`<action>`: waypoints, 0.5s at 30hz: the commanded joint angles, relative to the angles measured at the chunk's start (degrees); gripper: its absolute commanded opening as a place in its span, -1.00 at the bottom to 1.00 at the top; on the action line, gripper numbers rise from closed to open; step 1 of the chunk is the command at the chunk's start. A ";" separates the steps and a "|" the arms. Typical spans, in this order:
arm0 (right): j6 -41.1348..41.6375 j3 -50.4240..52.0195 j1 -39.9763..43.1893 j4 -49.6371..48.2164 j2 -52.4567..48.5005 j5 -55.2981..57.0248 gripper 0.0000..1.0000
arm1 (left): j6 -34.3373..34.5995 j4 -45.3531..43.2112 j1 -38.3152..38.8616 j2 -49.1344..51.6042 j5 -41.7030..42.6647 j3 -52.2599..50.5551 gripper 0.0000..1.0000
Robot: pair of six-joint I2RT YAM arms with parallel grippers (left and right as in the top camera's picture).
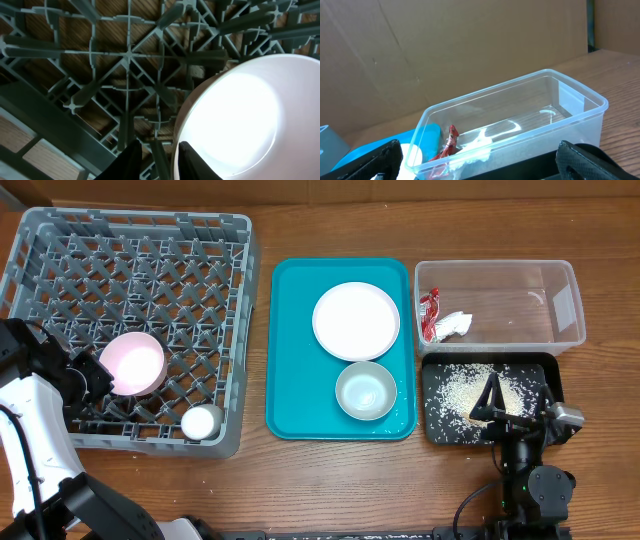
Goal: Sort waste into correct bins and load items into the dishwasher
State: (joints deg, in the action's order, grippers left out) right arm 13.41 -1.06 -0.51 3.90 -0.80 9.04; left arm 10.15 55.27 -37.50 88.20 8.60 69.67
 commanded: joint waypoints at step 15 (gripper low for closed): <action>-0.35 0.61 -0.28 -0.37 0.50 0.37 1.00 | 2.32 2.49 0.02 2.89 2.97 -0.28 -0.92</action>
State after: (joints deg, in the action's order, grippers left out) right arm 13.41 -1.06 -0.51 3.92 -0.80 9.02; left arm 12.10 57.49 -37.50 90.80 10.87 69.65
